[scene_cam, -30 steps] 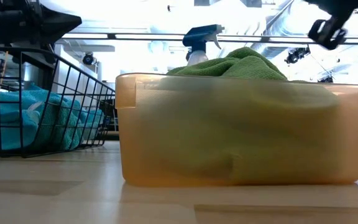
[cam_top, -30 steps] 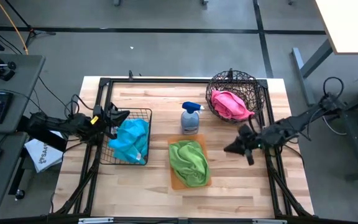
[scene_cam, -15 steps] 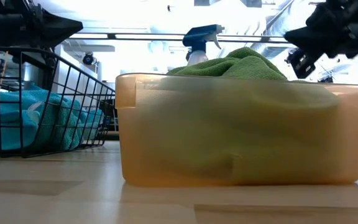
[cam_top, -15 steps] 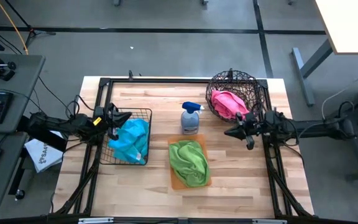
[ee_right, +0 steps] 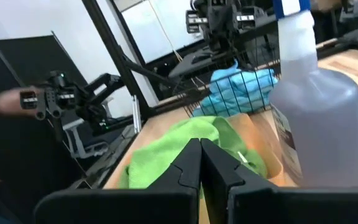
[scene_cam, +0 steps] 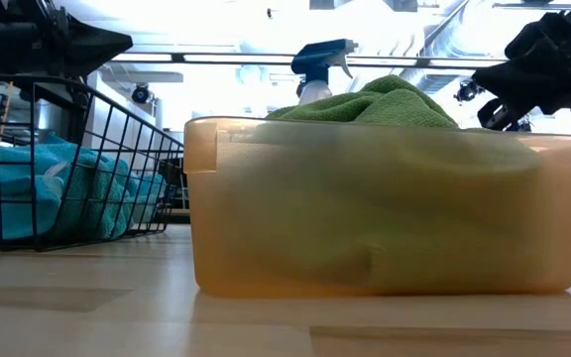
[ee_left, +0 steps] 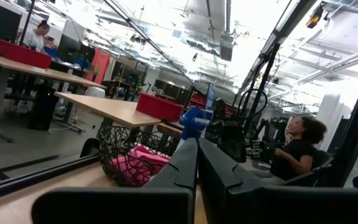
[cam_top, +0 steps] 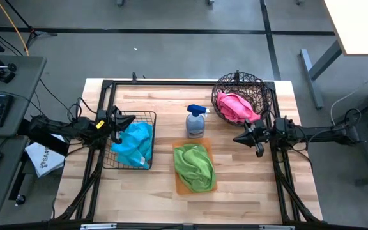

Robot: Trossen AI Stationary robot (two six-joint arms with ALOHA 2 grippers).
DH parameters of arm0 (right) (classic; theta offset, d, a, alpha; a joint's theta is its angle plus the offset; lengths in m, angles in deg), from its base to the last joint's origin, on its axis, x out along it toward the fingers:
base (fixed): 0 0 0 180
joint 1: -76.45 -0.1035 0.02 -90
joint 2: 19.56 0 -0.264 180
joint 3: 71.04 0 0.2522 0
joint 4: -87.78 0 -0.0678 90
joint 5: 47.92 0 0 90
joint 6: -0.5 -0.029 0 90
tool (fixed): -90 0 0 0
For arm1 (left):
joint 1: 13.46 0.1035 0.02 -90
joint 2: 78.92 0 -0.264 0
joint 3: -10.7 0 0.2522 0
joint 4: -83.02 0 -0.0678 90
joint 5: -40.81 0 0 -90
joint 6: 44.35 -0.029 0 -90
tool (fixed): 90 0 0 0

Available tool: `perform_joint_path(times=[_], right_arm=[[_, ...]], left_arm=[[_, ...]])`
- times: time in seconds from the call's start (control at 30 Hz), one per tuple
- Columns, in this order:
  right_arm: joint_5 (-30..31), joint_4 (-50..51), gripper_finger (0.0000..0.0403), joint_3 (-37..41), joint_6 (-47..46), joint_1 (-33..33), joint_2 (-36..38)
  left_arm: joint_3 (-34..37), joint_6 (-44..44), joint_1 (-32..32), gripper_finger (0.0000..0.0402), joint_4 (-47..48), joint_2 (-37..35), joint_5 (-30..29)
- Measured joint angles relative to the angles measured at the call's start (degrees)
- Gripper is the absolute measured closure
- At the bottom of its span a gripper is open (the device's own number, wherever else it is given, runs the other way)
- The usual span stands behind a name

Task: Sort microfiber towel by color & place in baskets
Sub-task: Return to Home Position

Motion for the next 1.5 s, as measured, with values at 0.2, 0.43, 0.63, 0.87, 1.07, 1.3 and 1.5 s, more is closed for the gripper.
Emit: perform_joint_path(times=[0.2,0.43,0.63,0.87,1.07,1.3,1.5], right_arm=[[0.0,0.07,0.0403,0.0,0.0,0.0,-0.1],[0.02,2.09,0.0403,0.0,0.0,-0.21,1.95],[0.02,7.32,0.0403,0.0,0.0,-0.24,10.46],[-0.04,9.09,0.0403,0.0,0.0,0.14,15.26],[0.04,9.49,0.0402,0.0,0.0,0.13,14.53],[0.04,10.4,0.0402,0.02,0.0,0.13,14.53],[0.07,10.85,0.0402,0.02,0.0,0.13,14.55]], left_arm=[[0.0,-0.02,0.0,0.0401,0.0,-0.02,-0.01],[0.0,-0.04,0.0,0.0401,0.0,-0.02,-0.02],[0.0,0.0,0.0,0.0401,1.13,-0.02,-0.02],[0.0,0.0,0.0,0.0401,5.11,0.08,-0.06],[0.0,-0.04,-0.21,0.0401,7.22,-0.55,-0.03],[-0.09,0.01,0.44,0.0401,9.46,-5.82,-0.14],[-0.03,0.0,0.94,0.0401,11.07,-5.75,-0.01]])
